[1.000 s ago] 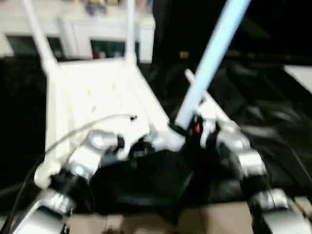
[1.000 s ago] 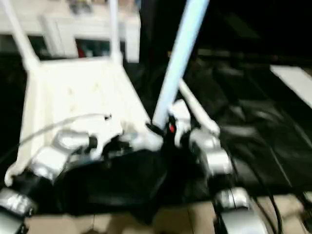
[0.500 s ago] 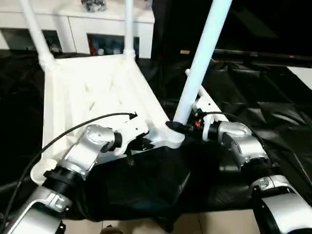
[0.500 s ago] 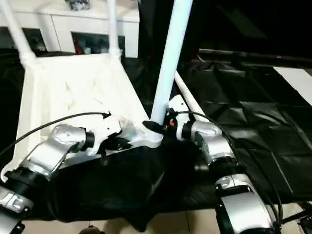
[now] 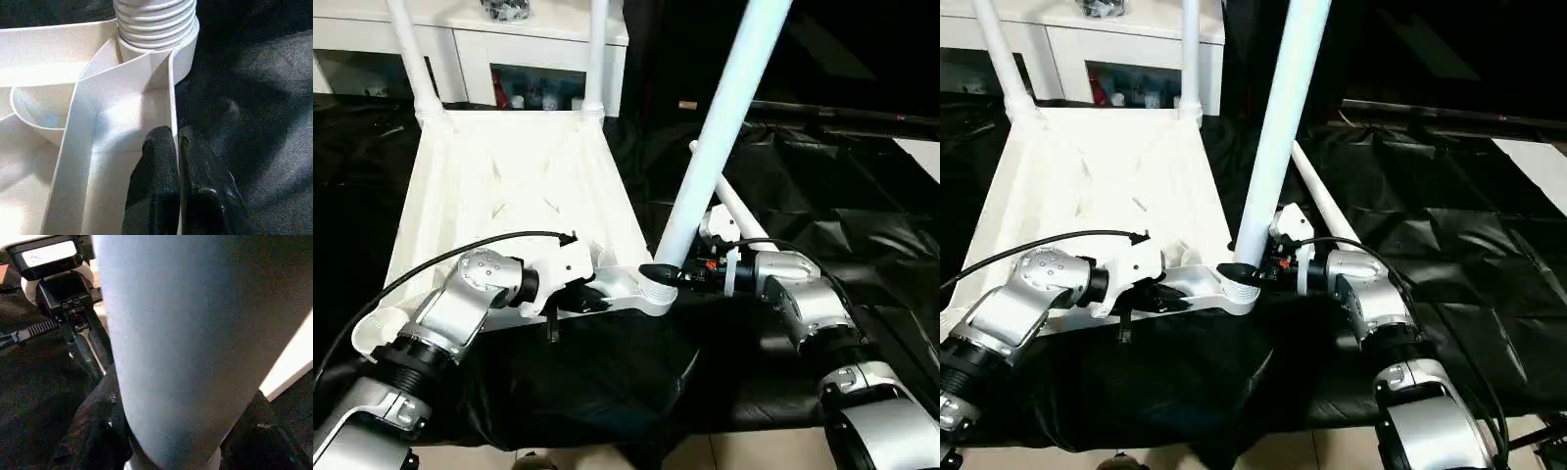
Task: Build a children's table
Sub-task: Rotate leg to tighten
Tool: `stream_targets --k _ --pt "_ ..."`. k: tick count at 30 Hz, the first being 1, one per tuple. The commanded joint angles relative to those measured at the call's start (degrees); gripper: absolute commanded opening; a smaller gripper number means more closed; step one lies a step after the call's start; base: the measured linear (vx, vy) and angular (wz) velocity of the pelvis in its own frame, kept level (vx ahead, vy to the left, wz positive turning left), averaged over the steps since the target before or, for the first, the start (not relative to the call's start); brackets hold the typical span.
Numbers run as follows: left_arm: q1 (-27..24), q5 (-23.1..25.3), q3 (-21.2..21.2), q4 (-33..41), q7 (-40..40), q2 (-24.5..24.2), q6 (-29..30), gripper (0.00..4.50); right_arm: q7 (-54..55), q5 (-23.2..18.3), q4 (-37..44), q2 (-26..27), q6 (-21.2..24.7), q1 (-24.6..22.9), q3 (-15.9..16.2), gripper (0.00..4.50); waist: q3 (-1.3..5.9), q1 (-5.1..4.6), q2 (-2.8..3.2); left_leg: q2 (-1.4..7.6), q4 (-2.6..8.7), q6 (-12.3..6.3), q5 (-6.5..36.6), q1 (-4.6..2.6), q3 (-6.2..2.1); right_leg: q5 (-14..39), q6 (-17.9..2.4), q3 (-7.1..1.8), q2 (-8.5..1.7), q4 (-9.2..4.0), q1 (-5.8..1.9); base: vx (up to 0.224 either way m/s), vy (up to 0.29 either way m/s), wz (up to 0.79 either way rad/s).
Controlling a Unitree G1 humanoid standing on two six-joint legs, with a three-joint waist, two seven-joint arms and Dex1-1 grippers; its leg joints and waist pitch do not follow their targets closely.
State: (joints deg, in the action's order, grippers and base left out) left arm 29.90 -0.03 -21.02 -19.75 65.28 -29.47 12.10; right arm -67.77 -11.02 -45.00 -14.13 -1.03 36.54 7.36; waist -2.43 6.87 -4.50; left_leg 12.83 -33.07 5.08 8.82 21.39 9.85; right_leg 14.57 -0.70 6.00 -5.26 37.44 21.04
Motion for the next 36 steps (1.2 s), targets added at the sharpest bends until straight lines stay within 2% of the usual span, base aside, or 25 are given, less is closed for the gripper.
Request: stream_targets --k 1,4,6,8,10,12,13,14,16,18,19,20,24,30,34,35,36 --pt "1.8 -1.1 1.1 3.5 -0.1 1.3 -2.1 0.0 -0.2 2.7 -3.8 0.0 1.8 -3.2 2.6 1.9 3.19 -0.2 0.85 1.18 3.78 0.28 11.2 -0.98 0.06 0.0 -12.0 -3.49 -3.37 -4.54 -2.06 0.0 0.0 0.0" --pt "2.5 -0.6 1.9 2.3 -3.2 2.8 -0.2 0.0 6.9 3.4 -6.3 1.4 2.0 -2.5 0.7 1.9 2.95 -0.23 0.61 1.18 3.97 0.73 12.1 -0.97 0.06 2.5 -11.5 -3.55 -3.44 -4.83 -1.95 0.0 0.0 0.0" --pt "3.0 -0.6 2.3 2.3 -5.1 4.1 1.6 0.0 14.7 4.1 -8.7 2.6 2.1 -1.2 -0.9 1.9 2.63 -0.57 0.68 1.26 4.46 2.26 15.5 -1.05 -0.13 9.9 -10.2 -3.63 -3.63 -5.4 -1.73 0.0 0.0 0.0" --pt "3.6 -0.2 2.6 2.3 -7.7 5.6 3.8 0.0 21.7 4.3 -10.9 4.0 2.7 -0.1 -2.4 1.9 2.58 -0.89 0.71 1.31 4.55 3.24 17.8 -1.28 -0.28 14.5 -9.2 -3.71 -3.76 -5.85 -1.42 0.0 0.0 0.0" --pt "4.5 0.7 2.6 2.8 -11.2 7.9 6.8 0.0 27.2 2.9 -13.2 5.9 4.3 1.4 -4.5 1.9 2.56 -1.4 0.69 1.31 4.7 3.95 19.2 -1.3 -0.46 16.2 -9.0 -3.67 -3.67 -6.0 -1.23 0.0 0.0 0.0" --pt "5.3 1.7 2.6 3.5 -15.1 10.4 10.6 0.0 31.8 2.4 -15.2 7.6 5.3 2.8 -5.6 1.9 2.67 -1.87 0.99 1.33 4.67 4.19 19.4 -1.28 -0.5 15.5 -9.2 -3.72 -3.69 -6.05 -1.17 0.0 0.0 0.0" --pt "5.5 2.0 2.6 3.8 -16.5 11.3 12.0 0.0 33.3 2.4 -16.0 8.1 5.4 3.3 -5.8 1.9 2.63 -2.01 0.85 1.28 4.64 4.05 19.4 -1.18 -0.46 15.3 -9.2 -3.73 -3.66 -6.16 -1.11 0.0 0.0 0.0" --pt "6.0 3.0 2.9 3.9 -20.1 13.5 15.1 0.0 35.5 3.0 -17.2 8.9 5.4 4.2 -5.6 1.9 2.62 -1.92 1.03 1.17 4.58 3.88 19.6 -1.25 -0.44 15.6 -9.1 -3.72 -3.66 -6.29 -1.09 0.0 0.0 0.0" --pt "6.5 4.0 3.4 3.8 -24.2 16.4 18.8 0.0 38.2 3.6 -18.7 10.0 5.3 5.2 -5.4 1.9 2.68 -1.97 0.95 1.24 4.45 3.92 19.3 -1.45 -0.28 14.3 -9.3 -3.85 -3.57 -6.22 -0.85 0.0 0.0 0.0" --pt "6.7 4.7 3.7 3.4 -29.1 20.6 21.8 0.0 42.1 3.4 -20.7 11.8 6.2 6.7 -6.3 1.9 2.84 -2.04 0.57 1.13 4.34 3.41 17.1 -1.03 -0.21 11.5 -9.3 -3.82 -3.48 -5.97 -1.23 0.0 0.0 0.0" --pt "6.7 5.0 3.5 2.8 -30.9 22.4 22.5 0.0 43.6 3.1 -21.7 12.8 6.9 7.4 -6.9 1.9 2.87 -1.93 0.6 1.09 4.3 3.21 16.6 -1.03 -0.2 10.8 -9.1 -3.79 -3.41 -6.0 -1.23 0.0 0.0 0.0" --pt "6.7 5.1 3.4 2.8 -31.2 22.8 22.7 0.0 43.9 3.0 -21.9 13.0 7.0 7.6 -7.0 1.89 3.0 -1.99 0.33 1.0 4.15 2.73 15.4 -0.86 -0.13 9.1 -9.0 -3.78 -3.33 -5.79 -1.37 0.0 0.0 0.0" --pt "6.8 6.4 2.7 2.0 -32.2 23.1 22.8 0.0 44.7 3.5 -23.1 14.1 7.5 8.2 -7.1 1.89 2.93 -1.83 0.26 0.81 4.12 1.61 14.9 -0.79 -0.02 8.2 -8.5 -3.76 -3.2 -5.97 -1.3 0.0 0.0 0.0" --pt "6.5 6.6 3.1 3.6 -32.2 22.2 24.9 0.0 43.5 4.2 -24.3 15.2 7.1 9.0 -7.0 1.89 2.73 -2.13 0.33 0.93 4.36 2.07 17.8 -0.9 -0.16 12.3 -7.6 -3.72 -3.22 -6.4 -0.94 0.0 0.0 0.0" --pt "6.3 6.3 3.2 4.0 -32.3 22.2 24.8 0.0 44.2 5.1 -24.6 15.4 6.6 9.3 -7.1 1.89 2.64 -2.28 0.37 0.94 4.43 2.22 18.5 -0.87 -0.2 13.3 -7.5 -3.76 -3.25 -6.54 -0.84 0.0 0.0 0.0" --pt "6.3 6.3 3.2 4.1 -32.3 22.1 24.7 0.0 44.1 4.9 -24.7 15.4 6.6 9.4 -7.3 1.89 2.63 -2.31 0.54 0.98 4.46 2.32 18.9 -0.94 -0.24 13.3 -7.6 -3.78 -3.22 -6.57 -0.75 0.0 0.0 0.0" --pt "6.3 6.2 3.2 4.1 -32.2 22.0 24.6 0.0 43.7 4.6 -24.7 15.4 6.8 9.6 -7.7 2.45 2.64 -2.31 0.48 0.97 4.46 2.32 19.2 -1.0 -0.21 13.2 -7.6 -3.79 -3.22 -6.58 -0.71 0.0 0.0 0.0"
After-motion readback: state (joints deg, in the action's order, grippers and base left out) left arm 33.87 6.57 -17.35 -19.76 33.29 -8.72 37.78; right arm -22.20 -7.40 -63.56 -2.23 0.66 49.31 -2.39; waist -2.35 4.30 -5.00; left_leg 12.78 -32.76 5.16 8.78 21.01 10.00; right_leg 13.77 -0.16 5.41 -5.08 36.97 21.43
